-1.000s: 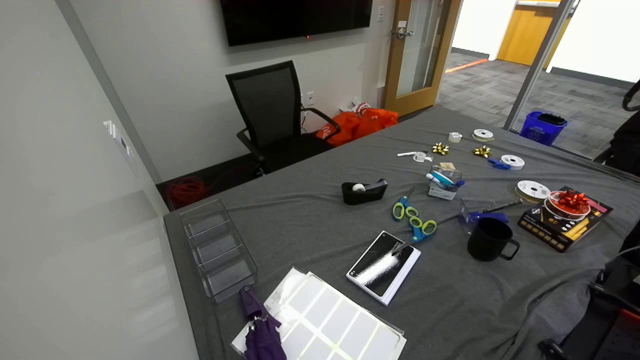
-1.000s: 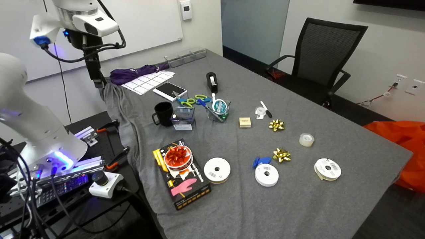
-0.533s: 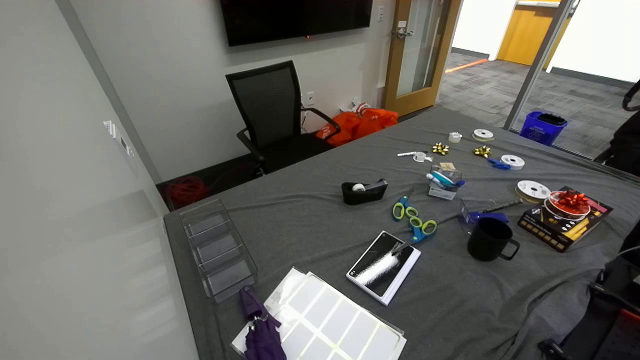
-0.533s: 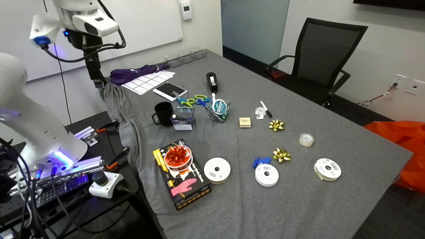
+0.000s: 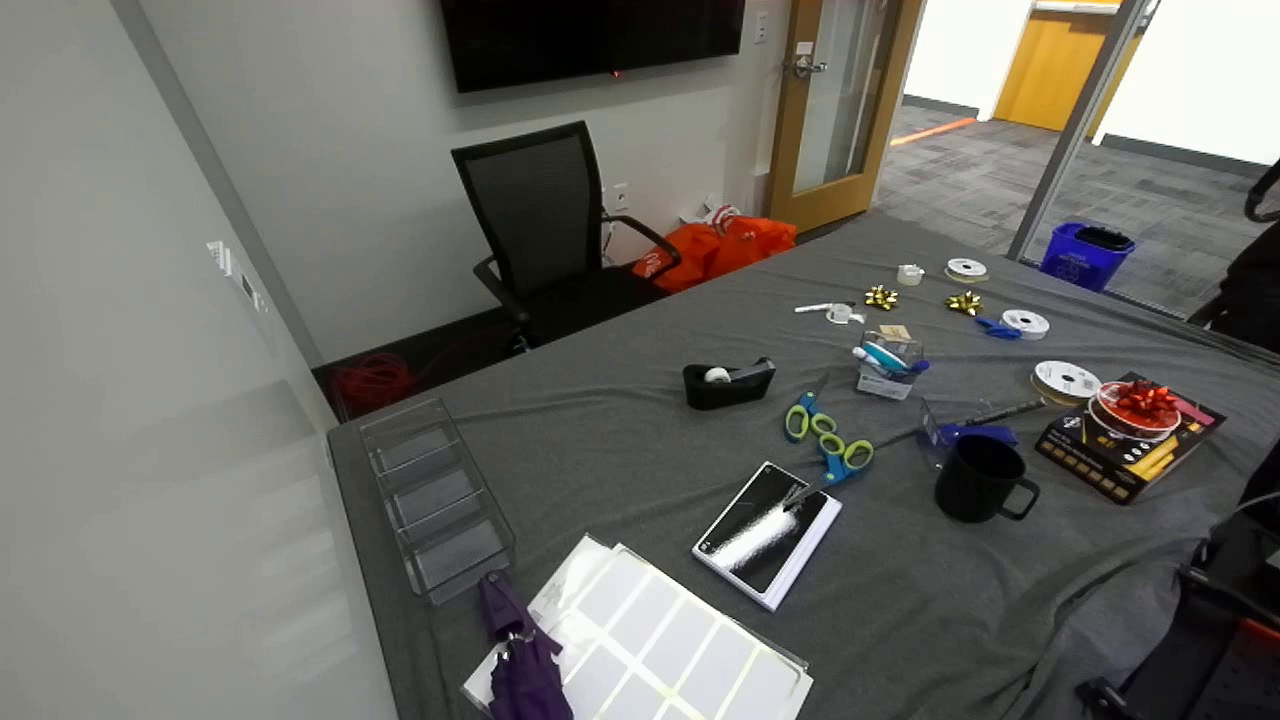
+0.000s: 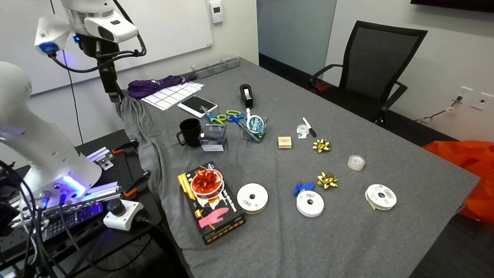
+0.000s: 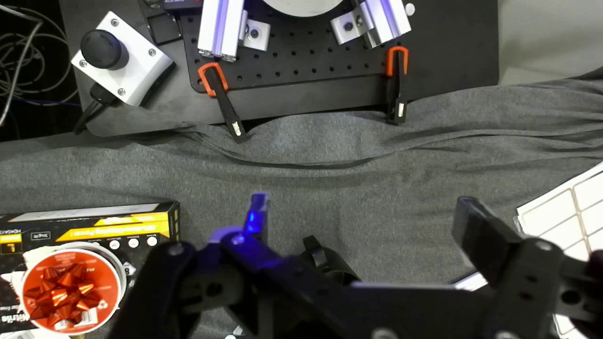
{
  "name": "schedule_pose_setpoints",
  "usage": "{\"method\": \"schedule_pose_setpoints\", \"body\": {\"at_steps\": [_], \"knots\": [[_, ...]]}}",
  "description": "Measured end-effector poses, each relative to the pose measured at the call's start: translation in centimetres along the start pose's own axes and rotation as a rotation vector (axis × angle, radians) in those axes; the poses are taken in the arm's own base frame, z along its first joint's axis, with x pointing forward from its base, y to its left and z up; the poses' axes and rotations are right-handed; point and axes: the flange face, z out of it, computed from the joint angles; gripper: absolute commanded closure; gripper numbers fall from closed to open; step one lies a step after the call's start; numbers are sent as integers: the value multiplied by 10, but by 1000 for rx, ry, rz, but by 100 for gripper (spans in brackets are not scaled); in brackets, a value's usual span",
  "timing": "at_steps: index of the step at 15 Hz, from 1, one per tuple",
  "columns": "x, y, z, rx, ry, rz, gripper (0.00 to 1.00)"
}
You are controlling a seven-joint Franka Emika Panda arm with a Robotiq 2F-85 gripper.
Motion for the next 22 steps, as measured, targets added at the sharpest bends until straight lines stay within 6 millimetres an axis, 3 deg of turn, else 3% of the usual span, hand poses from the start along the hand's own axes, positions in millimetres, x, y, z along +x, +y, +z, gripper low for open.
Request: {"method": "schedule_pose_setpoints", "body": {"at_steps": [16,22], "knots": [[0,-1,-2,7,1,0,0],[18,-24,-46,12,55,-24,0]]}}
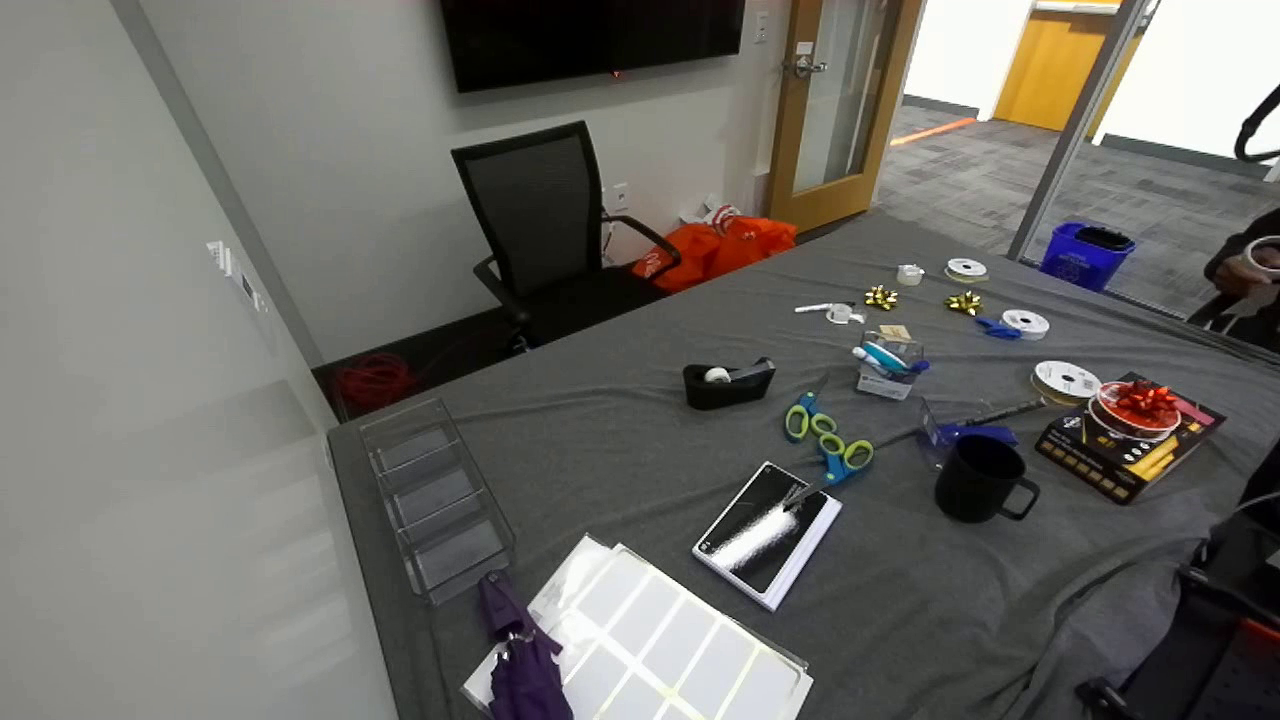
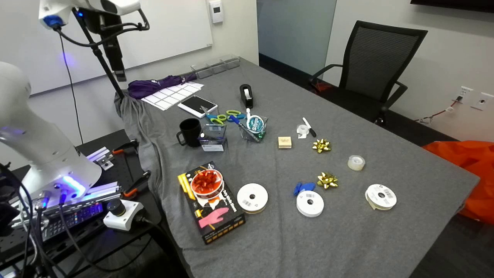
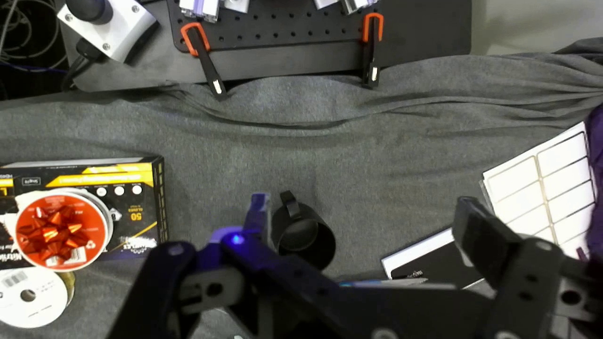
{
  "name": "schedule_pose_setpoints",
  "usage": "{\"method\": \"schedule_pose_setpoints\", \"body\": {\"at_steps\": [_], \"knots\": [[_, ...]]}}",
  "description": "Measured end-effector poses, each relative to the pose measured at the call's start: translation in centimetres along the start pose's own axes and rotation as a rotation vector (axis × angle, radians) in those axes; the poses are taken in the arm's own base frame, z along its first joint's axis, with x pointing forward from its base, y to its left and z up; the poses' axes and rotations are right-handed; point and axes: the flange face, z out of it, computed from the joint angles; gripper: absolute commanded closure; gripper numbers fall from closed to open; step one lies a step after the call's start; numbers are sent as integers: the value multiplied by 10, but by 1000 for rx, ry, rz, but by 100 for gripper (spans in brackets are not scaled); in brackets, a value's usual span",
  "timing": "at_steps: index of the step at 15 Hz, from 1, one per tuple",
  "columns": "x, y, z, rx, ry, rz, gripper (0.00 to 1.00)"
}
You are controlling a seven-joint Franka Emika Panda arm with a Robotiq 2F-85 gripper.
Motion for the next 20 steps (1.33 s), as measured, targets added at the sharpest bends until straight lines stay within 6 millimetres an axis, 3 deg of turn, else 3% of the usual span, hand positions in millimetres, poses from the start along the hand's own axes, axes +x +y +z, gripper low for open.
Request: {"method": "schedule_pose_setpoints", "body": {"at_steps": [3,9,16,20], "knots": [[28,-5,-18,-48,13,-15,0],[109,1,-36,-172,95,-77,0],[199,24,-20,-231,266,-200,0],[217,28,-13,-245,279,-205,0]]}}
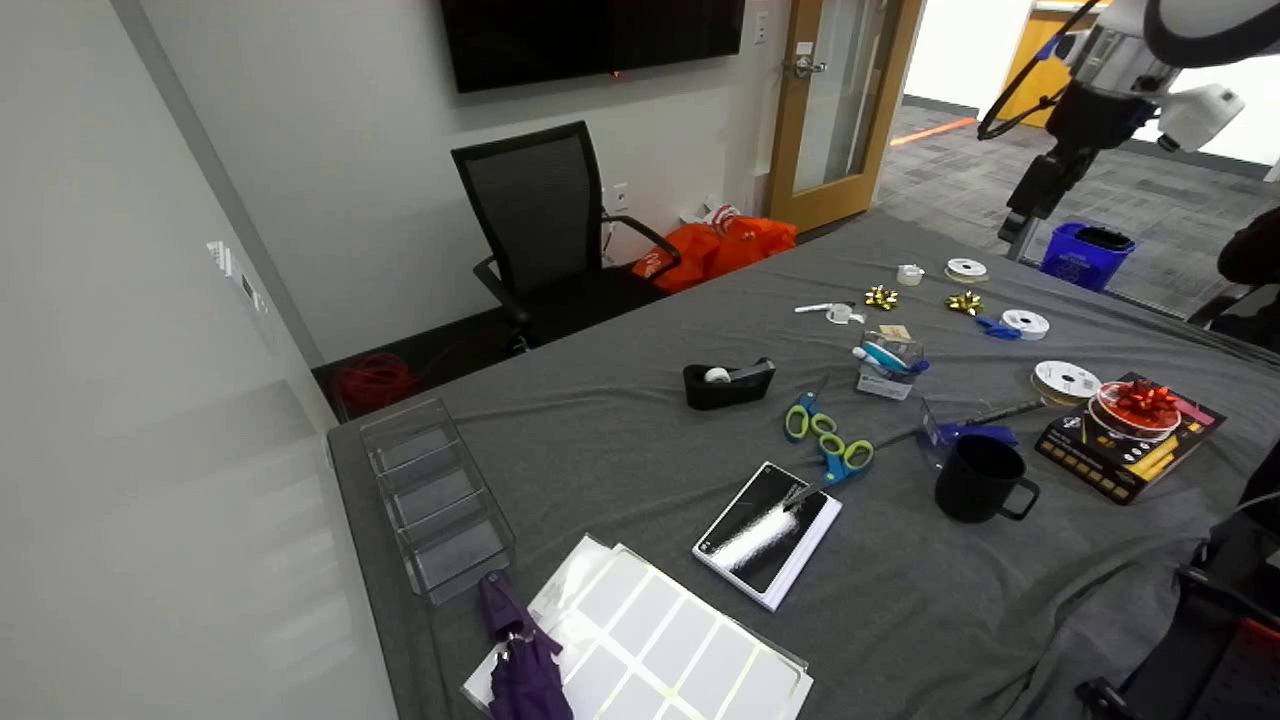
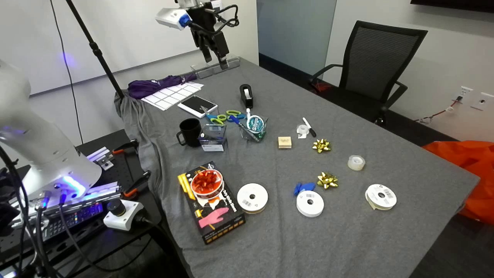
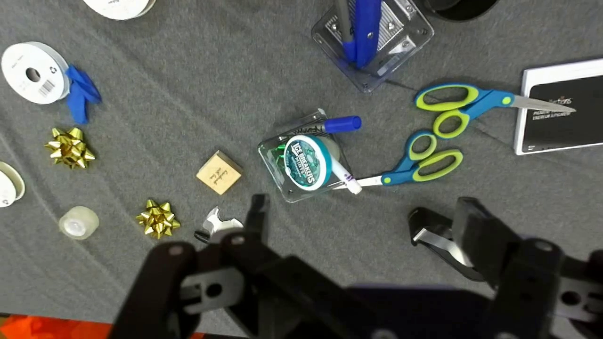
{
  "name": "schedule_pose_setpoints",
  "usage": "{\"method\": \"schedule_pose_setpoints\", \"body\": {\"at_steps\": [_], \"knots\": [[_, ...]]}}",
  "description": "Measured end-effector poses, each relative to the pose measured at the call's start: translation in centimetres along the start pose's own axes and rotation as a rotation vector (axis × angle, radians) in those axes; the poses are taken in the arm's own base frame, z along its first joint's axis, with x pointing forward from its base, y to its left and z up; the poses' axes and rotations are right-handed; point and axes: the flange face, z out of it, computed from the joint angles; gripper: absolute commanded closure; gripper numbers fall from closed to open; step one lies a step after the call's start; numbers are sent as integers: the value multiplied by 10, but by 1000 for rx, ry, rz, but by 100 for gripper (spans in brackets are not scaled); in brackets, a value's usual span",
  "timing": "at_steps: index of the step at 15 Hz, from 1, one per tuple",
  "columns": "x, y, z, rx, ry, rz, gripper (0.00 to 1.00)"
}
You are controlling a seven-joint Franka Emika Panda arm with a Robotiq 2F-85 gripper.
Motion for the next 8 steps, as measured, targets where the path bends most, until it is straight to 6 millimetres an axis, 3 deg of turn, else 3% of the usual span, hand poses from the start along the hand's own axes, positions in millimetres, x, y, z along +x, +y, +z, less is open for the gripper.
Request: {"method": "schedule_pose_setpoints", "body": {"at_steps": [5,8], "knots": [[2,-1,0,2,7,29,0],[12,-5,15,-11,36,98,0]]}}
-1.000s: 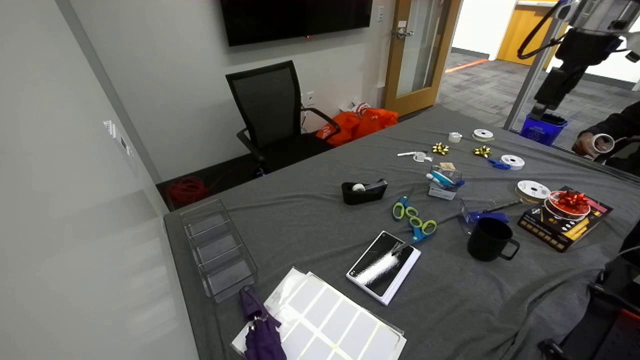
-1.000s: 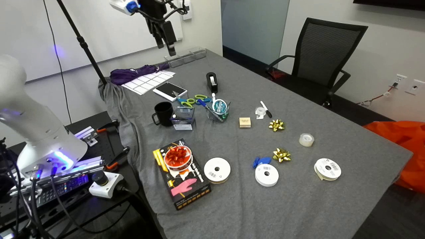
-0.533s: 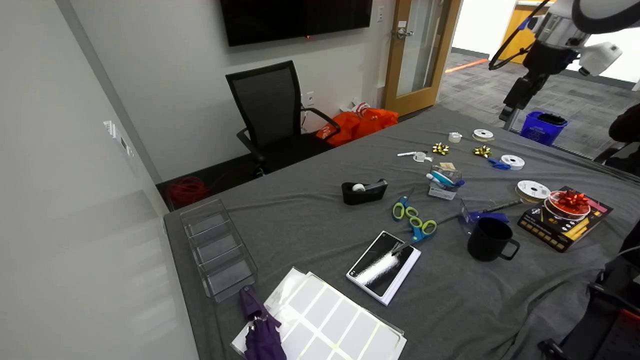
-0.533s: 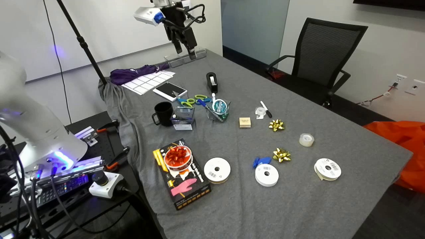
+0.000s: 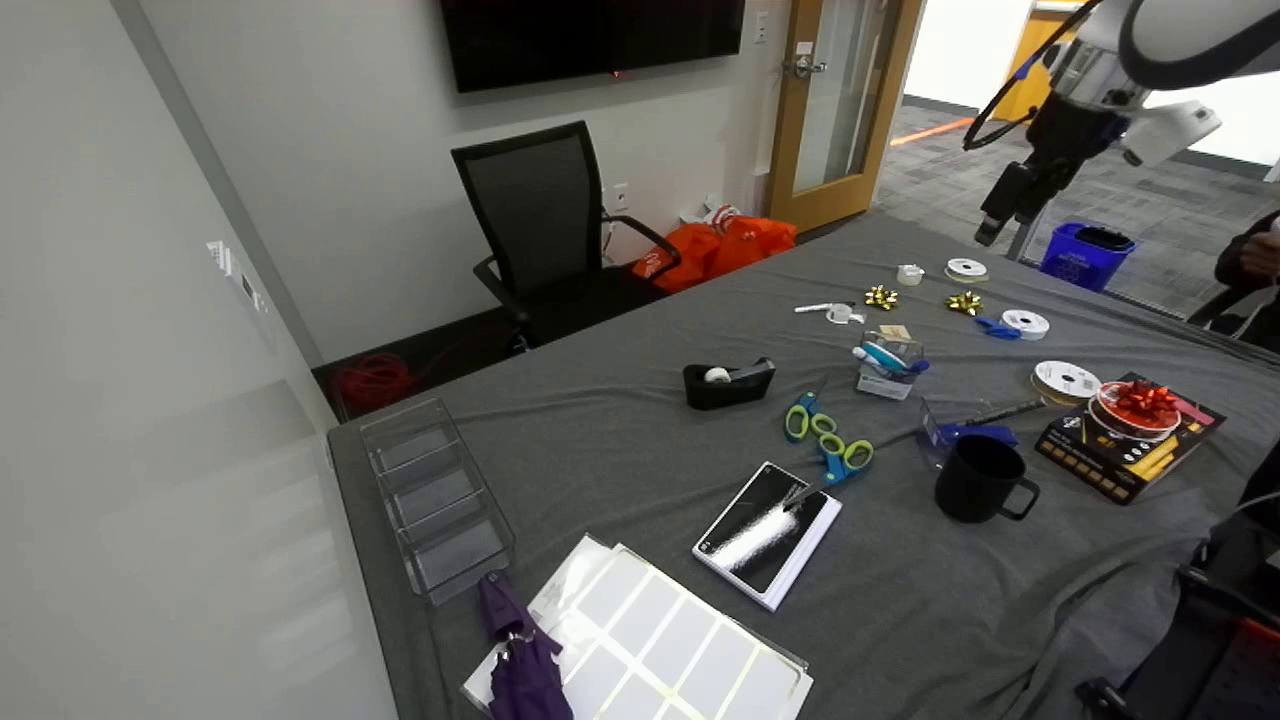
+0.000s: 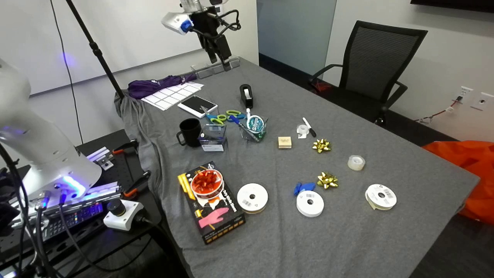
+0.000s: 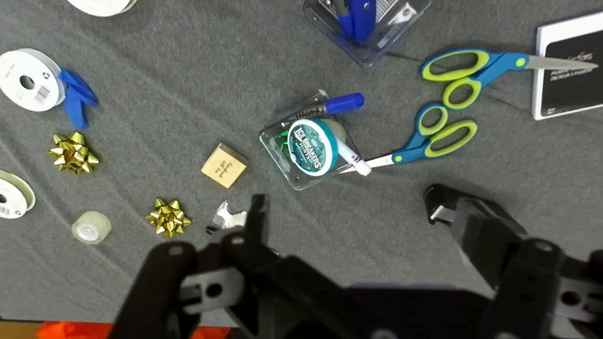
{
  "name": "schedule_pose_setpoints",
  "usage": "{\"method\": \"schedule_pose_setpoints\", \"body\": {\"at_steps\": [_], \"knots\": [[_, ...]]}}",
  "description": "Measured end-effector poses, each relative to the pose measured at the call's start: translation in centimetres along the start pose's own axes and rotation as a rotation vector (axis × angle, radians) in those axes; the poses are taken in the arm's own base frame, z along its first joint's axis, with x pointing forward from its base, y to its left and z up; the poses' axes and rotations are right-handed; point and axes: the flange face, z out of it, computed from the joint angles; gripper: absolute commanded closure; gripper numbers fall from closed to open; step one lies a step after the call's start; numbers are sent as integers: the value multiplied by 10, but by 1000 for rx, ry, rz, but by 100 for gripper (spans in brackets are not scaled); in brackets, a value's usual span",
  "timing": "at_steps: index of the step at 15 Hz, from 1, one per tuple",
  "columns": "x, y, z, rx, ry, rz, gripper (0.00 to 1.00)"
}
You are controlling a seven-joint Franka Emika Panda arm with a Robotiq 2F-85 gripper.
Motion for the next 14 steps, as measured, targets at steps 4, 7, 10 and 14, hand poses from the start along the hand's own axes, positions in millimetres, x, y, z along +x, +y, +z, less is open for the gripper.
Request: {"method": "schedule_pose_setpoints", "body": {"at_steps": [4,7,10,14], "knots": [[20,-7,43,-26,47,72,0],[31,-9,86,-56,88,82,0],[38,-8,134,-91,118,81,0],[41,-3,182,-114,78,84,0]]}}
